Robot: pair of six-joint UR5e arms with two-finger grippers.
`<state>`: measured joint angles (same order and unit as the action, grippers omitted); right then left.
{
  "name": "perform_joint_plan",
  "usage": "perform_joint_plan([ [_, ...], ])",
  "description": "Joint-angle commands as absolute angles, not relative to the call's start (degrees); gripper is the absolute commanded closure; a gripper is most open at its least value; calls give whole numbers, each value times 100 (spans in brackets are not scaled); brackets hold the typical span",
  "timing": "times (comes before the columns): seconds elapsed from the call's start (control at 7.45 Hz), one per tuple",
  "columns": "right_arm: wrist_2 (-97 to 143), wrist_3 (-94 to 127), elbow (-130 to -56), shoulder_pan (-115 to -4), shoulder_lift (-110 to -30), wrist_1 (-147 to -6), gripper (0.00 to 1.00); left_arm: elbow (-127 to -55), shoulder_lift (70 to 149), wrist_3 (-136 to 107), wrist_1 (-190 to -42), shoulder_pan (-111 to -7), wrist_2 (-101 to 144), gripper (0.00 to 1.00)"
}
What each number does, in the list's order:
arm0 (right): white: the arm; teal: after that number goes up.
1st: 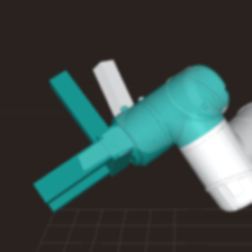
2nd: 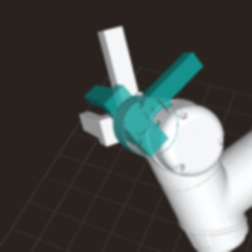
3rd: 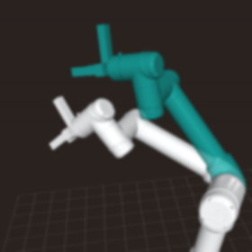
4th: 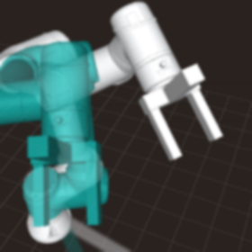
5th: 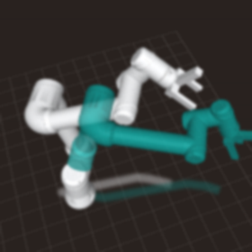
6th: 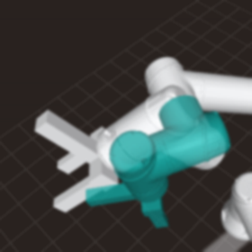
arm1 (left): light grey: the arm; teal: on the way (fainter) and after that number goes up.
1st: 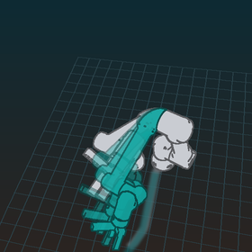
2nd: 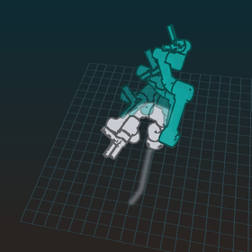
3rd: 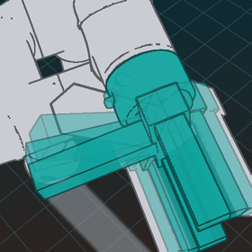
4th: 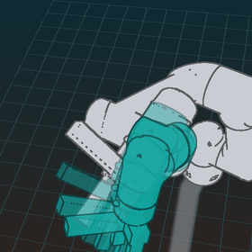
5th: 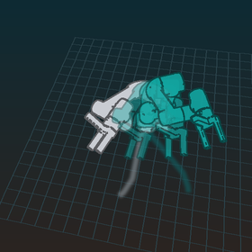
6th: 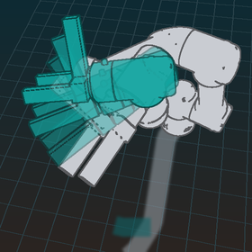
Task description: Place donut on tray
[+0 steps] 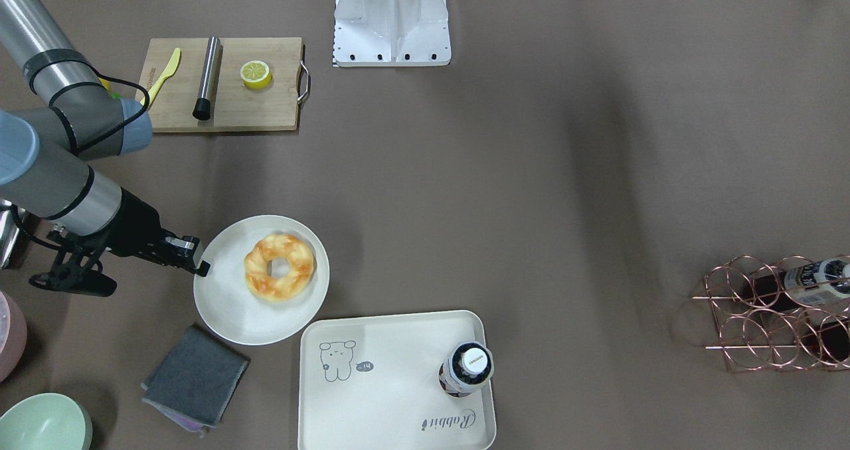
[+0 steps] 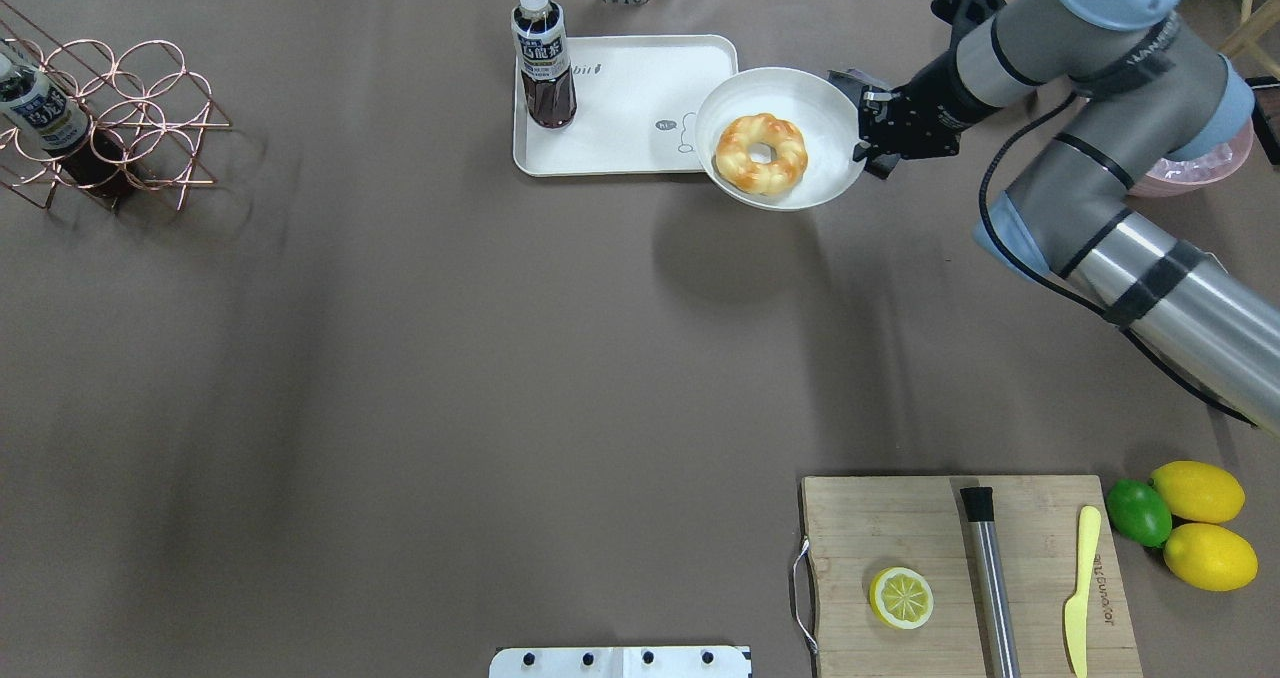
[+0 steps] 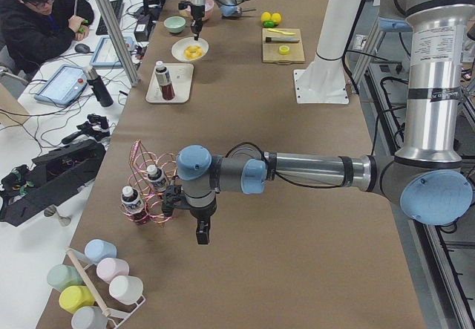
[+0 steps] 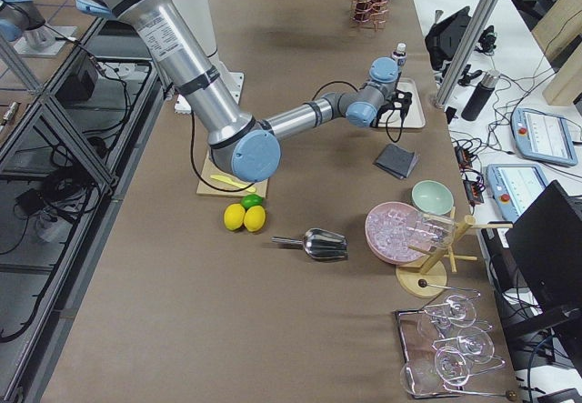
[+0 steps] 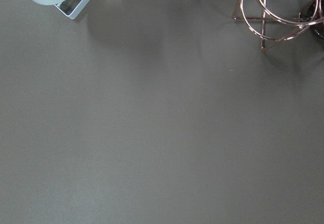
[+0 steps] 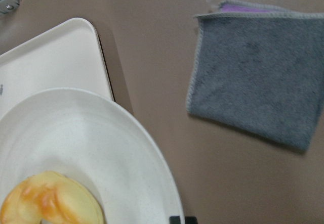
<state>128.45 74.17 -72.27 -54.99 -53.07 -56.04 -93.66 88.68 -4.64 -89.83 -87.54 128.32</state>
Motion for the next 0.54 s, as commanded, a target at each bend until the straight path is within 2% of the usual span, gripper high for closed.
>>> perform_joint_plan([
  [0.0, 12220, 7444, -5702, -5301, -3961, -5695, 100, -9352, 8859, -466, -8983, -8754, 12832, 2],
  [0.13, 12025, 7540, -5112, -5230, -3511, -5573, 100, -9352, 8868, -466, -8982, -8754, 12832, 2],
  [0.4, 11770, 7751, -4258, -5160, -3227, -4793, 100, -9343, 8868, -475, -8982, -8754, 12832, 2],
])
